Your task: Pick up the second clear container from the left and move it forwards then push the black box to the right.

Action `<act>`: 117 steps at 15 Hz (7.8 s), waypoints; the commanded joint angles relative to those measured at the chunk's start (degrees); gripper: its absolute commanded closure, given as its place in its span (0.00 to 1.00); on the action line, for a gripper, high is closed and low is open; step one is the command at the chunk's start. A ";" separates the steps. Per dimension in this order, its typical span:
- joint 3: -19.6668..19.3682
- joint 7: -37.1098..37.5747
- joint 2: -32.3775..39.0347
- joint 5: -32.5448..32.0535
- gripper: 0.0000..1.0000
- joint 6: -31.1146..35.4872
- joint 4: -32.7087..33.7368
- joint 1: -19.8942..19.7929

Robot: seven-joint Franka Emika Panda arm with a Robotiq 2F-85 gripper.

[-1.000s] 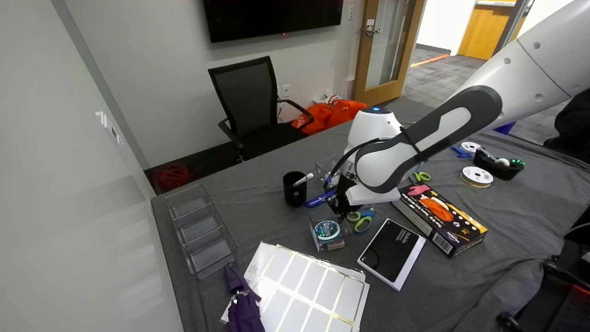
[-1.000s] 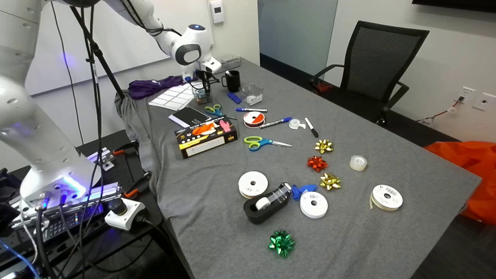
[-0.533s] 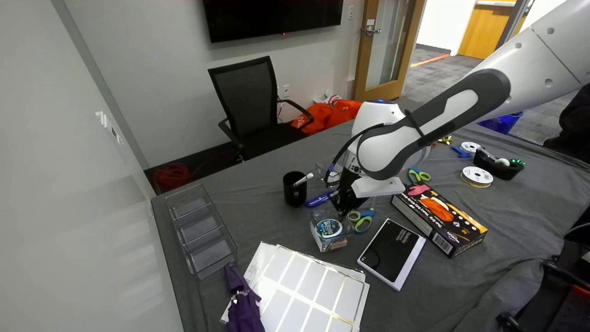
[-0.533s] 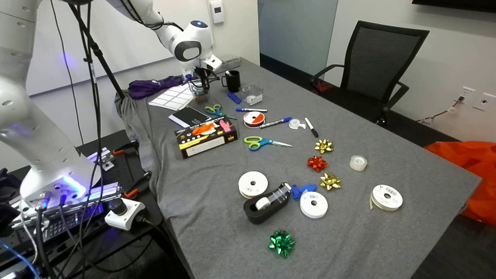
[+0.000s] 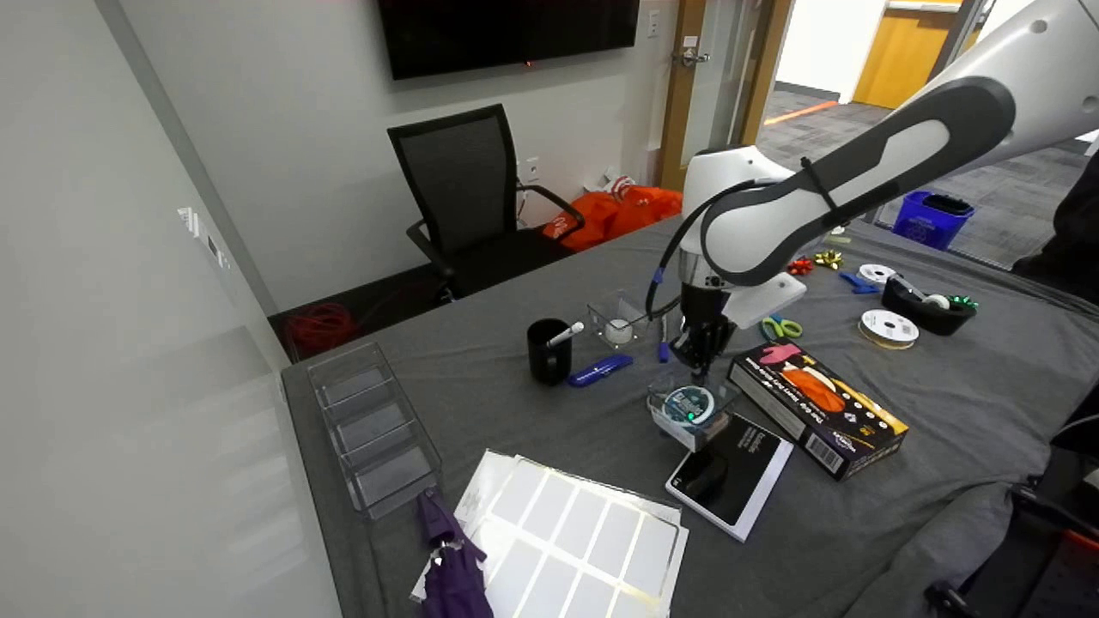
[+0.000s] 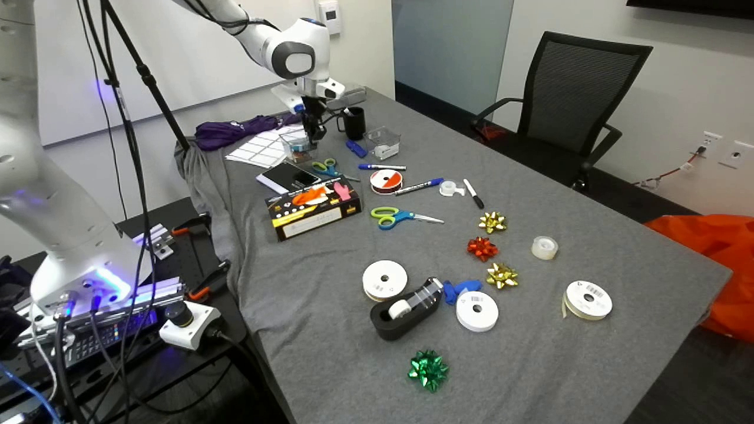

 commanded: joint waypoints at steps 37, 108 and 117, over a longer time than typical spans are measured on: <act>9.55 -31.60 -3.89 8.78 0.02 22.79 -21.26 -10.21; -7.46 21.26 -6.61 3.78 1.00 29.27 -27.02 0.58; -21.37 25.43 -6.51 -16.61 1.00 32.42 -28.06 10.35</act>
